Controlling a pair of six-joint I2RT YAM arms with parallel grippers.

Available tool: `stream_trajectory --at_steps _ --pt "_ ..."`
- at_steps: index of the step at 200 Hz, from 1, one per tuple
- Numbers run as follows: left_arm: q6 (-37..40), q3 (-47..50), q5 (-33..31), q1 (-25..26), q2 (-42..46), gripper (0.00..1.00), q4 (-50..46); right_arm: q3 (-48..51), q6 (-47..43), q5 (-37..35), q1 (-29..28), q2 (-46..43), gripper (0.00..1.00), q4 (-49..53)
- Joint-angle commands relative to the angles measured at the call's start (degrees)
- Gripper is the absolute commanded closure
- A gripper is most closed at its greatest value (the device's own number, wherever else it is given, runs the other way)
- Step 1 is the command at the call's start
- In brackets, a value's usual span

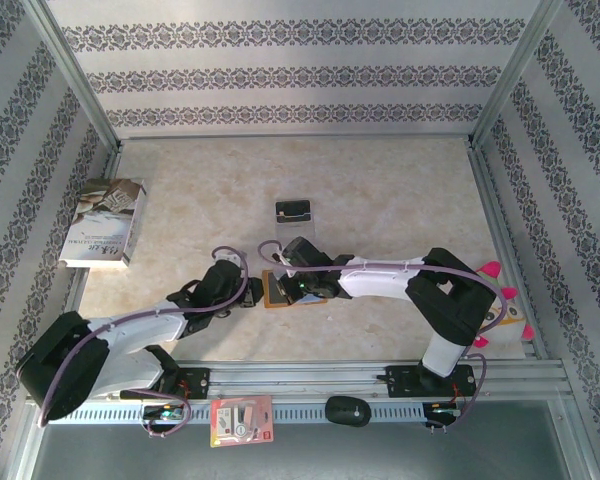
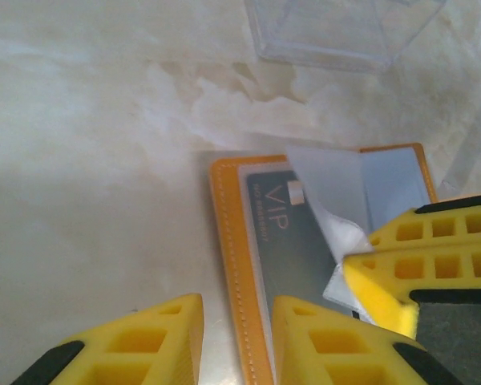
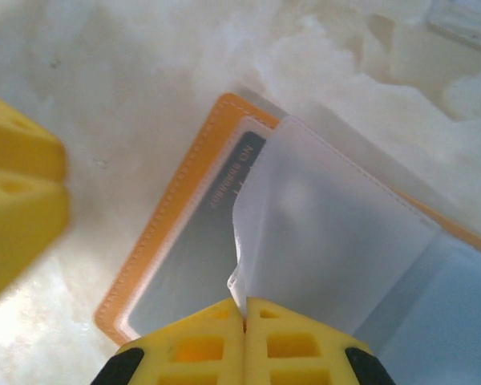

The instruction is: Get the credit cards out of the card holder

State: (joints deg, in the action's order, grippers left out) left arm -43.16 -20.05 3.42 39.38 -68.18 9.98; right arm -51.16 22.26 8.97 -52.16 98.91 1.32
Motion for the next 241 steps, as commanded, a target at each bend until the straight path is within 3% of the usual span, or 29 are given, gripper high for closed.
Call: stream_trajectory --at_steps 1,54,92,158,175,213,228,241 --pt "-0.5 -3.0 -0.7 2.0 -3.0 0.73 2.0 1.5 3.8 4.4 0.1 -0.8 1.0 -4.9" --pt "-0.1 -5.6 0.1 2.4 -8.7 0.79 0.7 2.4 5.3 6.6 1.2 -1.7 1.0 -5.5" --pt "2.6 -9.7 -1.1 2.8 -12.9 0.84 -8.5 2.9 6.2 7.0 1.8 -2.8 1.0 -5.5" --pt "3.7 -9.4 3.2 2.9 -17.5 0.86 -11.8 5.4 9.4 4.4 3.8 -5.6 1.0 -3.9" --pt "4.0 -9.3 3.8 2.8 -18.1 0.87 -12.0 6.5 11.5 2.2 4.9 -6.9 0.96 -0.8" --pt "4.3 -9.3 3.8 2.8 -18.0 0.87 -11.8 10.8 16.3 -9.3 6.2 -15.4 0.64 8.0" --pt "4.5 -9.6 3.8 2.8 -17.7 0.87 -11.9 11.6 16.4 -12.1 6.4 -19.5 0.61 9.9" --pt "4.9 -10.0 4.0 2.8 -17.3 0.86 -11.8 11.1 14.1 -10.2 6.5 -21.7 0.6 9.1"
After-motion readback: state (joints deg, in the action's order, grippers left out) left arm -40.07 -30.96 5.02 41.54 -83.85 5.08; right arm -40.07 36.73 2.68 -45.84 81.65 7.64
